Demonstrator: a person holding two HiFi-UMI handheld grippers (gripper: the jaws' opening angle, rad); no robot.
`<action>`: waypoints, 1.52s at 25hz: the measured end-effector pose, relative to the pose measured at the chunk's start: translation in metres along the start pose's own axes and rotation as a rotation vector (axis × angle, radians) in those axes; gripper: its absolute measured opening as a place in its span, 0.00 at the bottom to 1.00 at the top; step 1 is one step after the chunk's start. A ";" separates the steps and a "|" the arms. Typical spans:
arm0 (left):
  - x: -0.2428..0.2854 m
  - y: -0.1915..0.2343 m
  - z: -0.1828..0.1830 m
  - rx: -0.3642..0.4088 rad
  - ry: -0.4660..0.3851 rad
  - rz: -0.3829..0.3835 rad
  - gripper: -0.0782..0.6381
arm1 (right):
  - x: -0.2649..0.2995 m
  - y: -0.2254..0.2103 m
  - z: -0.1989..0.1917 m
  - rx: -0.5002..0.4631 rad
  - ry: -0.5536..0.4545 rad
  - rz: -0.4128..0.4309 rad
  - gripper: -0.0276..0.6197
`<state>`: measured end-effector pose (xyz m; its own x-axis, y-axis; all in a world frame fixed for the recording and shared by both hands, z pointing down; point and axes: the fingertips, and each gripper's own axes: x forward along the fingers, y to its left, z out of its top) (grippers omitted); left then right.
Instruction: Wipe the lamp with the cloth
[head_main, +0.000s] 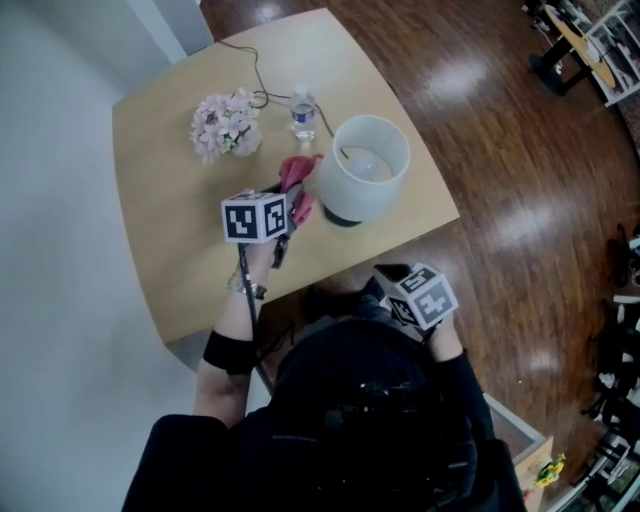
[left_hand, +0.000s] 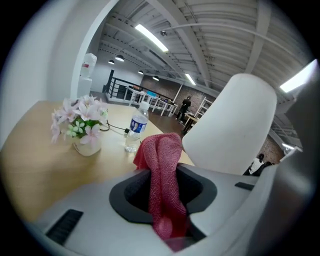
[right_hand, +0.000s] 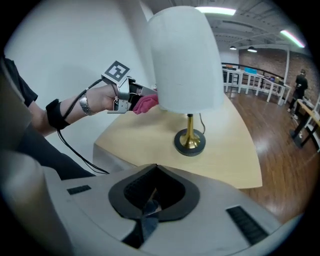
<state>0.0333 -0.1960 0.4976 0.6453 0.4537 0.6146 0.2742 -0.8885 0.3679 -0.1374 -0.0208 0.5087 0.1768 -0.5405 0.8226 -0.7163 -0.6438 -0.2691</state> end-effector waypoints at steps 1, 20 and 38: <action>-0.012 -0.002 0.008 0.000 -0.026 0.002 0.28 | 0.002 0.007 0.006 -0.012 0.015 0.019 0.05; -0.042 -0.076 0.069 0.043 -0.158 -0.078 0.28 | 0.013 0.046 0.035 -0.088 0.017 0.124 0.05; -0.027 -0.021 -0.059 -0.064 -0.006 -0.013 0.28 | 0.014 0.042 0.018 -0.041 0.002 0.086 0.05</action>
<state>-0.0317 -0.1851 0.5142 0.6462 0.4646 0.6054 0.2367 -0.8762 0.4198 -0.1531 -0.0651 0.5001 0.1125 -0.5917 0.7982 -0.7555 -0.5727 -0.3181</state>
